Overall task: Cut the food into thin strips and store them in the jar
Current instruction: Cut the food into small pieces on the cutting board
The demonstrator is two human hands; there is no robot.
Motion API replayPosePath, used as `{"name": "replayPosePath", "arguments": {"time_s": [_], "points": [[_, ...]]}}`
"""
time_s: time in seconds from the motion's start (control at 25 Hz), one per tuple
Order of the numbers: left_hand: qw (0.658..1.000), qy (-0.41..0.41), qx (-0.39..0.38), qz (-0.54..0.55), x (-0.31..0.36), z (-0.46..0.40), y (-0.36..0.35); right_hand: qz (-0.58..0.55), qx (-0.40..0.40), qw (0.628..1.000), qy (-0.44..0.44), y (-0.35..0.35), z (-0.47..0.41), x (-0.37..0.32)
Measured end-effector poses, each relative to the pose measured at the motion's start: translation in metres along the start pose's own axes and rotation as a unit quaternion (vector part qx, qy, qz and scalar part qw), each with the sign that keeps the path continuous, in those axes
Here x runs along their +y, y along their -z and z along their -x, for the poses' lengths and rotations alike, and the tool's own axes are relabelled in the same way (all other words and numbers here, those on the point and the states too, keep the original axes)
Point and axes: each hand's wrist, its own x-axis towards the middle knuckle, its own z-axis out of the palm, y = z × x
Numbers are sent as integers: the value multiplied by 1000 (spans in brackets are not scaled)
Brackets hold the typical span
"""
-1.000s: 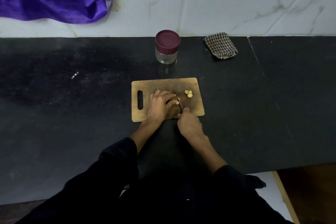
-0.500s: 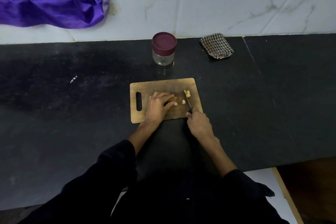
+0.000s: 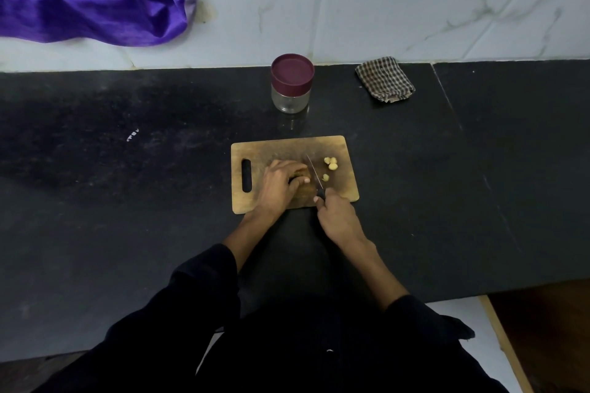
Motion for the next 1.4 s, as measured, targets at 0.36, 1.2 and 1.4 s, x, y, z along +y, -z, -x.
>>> {"name": "replayPosePath", "arguments": {"time_s": [0.36, 1.2, 1.4], "points": [[1000, -14, -3, -1, 0, -2, 0, 57, 19, 998, 8, -2, -4, -7], [1000, 0, 11, 14, -1, -1, -3, 78, -23, 996, -39, -6, 7, -3], [1000, 4, 10, 12, 0, 0, -2, 77, -10, 995, -56, 6, 7, 11]]}}
